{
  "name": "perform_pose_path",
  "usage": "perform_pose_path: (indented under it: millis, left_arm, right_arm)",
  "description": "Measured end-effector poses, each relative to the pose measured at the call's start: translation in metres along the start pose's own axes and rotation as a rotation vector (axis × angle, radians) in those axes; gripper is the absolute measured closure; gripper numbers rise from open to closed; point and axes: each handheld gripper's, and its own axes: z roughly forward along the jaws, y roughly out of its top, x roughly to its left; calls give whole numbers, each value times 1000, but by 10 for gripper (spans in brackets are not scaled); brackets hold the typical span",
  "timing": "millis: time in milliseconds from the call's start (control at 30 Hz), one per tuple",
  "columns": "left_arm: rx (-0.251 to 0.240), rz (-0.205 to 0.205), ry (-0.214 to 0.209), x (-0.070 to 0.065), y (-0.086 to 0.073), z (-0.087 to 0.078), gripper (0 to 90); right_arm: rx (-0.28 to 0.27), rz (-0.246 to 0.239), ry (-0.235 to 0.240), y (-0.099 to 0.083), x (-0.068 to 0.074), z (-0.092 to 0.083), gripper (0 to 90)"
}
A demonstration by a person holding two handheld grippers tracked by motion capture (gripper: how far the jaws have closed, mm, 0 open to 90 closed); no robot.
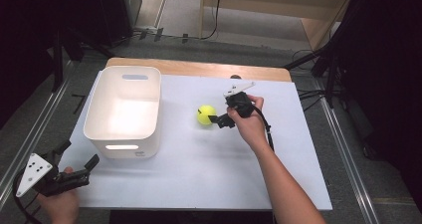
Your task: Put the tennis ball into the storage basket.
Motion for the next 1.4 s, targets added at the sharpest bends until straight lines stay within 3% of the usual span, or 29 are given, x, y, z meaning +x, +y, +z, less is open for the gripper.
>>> perform_pose_path:
  millis: [633, 1300, 1400]
  left_arm:
    - [2, 0, 2, 0, 0, 0, 0]
    - [1, 0, -2, 0, 0, 0, 0]
    - [1, 0, -2, 0, 0, 0, 0]
  right_arm:
    - [43, -2, 32, 10, 4, 24, 0]
    - [83, 21, 18, 8, 2, 50, 0]
    - [84, 21, 8, 8, 1, 52, 65]
